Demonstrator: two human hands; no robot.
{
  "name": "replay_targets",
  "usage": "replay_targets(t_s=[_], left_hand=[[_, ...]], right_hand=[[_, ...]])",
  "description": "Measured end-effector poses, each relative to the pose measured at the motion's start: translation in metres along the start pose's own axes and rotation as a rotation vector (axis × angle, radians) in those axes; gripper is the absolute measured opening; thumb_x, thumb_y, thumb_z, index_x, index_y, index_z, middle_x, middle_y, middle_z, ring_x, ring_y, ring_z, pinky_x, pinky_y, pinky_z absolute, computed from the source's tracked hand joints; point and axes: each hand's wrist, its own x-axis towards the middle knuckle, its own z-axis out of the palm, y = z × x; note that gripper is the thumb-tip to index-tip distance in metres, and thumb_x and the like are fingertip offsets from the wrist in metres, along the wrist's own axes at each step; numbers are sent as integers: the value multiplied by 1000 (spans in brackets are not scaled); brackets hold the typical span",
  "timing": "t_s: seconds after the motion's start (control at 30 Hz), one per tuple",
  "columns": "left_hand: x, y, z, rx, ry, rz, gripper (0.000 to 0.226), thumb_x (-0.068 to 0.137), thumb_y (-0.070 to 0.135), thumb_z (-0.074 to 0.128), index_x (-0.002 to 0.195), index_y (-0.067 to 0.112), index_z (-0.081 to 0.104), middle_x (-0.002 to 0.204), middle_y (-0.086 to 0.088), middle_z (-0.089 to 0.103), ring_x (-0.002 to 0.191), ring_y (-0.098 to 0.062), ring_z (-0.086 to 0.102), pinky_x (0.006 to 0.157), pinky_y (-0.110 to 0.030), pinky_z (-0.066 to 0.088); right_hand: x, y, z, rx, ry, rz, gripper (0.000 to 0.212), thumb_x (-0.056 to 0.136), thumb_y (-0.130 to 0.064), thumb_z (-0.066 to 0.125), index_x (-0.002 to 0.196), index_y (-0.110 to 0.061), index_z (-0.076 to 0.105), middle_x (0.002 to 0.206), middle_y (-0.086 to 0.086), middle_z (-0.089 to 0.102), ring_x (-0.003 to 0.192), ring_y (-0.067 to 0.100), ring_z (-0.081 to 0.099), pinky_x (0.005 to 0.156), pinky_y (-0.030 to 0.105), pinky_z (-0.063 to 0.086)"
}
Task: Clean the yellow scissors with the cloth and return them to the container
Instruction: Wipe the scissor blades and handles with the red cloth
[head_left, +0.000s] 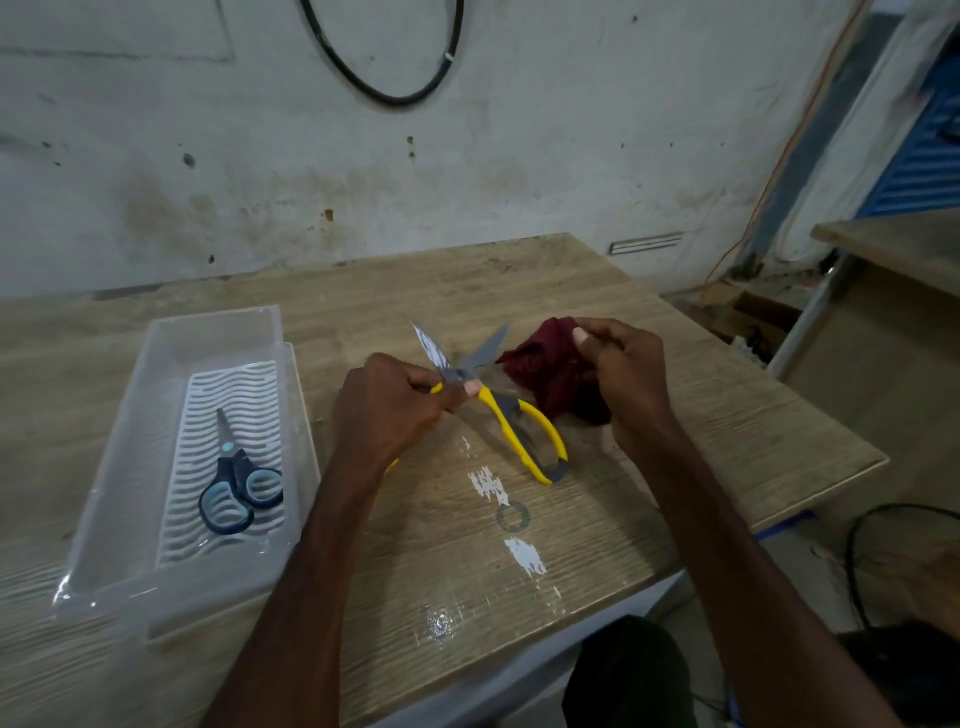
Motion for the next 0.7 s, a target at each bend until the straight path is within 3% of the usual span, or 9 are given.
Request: replay_targets(t_s=[0.1, 0.27, 0.43, 0.57, 0.7], left_hand=[[0, 1, -2, -78, -18, -15, 35, 63, 62, 80, 60, 28, 78, 49, 2, 67, 51, -11, 66, 65, -33, 54], [-1, 3, 2, -134, -61, -38, 31, 60, 60, 82, 60, 30, 78, 57, 2, 72, 52, -12, 68, 72, -41, 58], [-1, 1, 4, -89, -69, -65, 34, 59, 63, 81, 60, 29, 78, 56, 5, 71, 53, -11, 68, 70, -43, 60], [0, 0, 4, -70, -45, -90, 37, 55, 67, 81, 62, 30, 78, 55, 7, 70, 55, -9, 69, 70, -42, 60], [2, 0, 7, -32, -51, -79, 36, 56, 66, 81, 65, 31, 79, 55, 8, 70, 60, -12, 70, 71, -43, 60]], right_hand=[[-4, -8, -2, 30, -7, 2, 16, 84, -7, 68, 100, -3, 69, 74, 2, 68, 65, 9, 62, 62, 27, 52], [-25, -25, 14, -65, 57, -204, 12, 72, -22, 81, 81, -21, 74, 74, -4, 74, 71, 11, 70, 67, 32, 58], [-53, -20, 39, -369, -236, -567, 10, 76, -15, 76, 85, -18, 76, 81, -7, 70, 76, 6, 64, 71, 30, 53], [-45, -10, 40, -393, -211, -581, 13, 77, -18, 76, 90, -19, 77, 87, -3, 63, 81, 6, 59, 69, 23, 49], [-43, -4, 42, -535, -240, -672, 14, 82, -21, 71, 96, -19, 74, 89, -1, 63, 85, 15, 59, 74, 36, 50]])
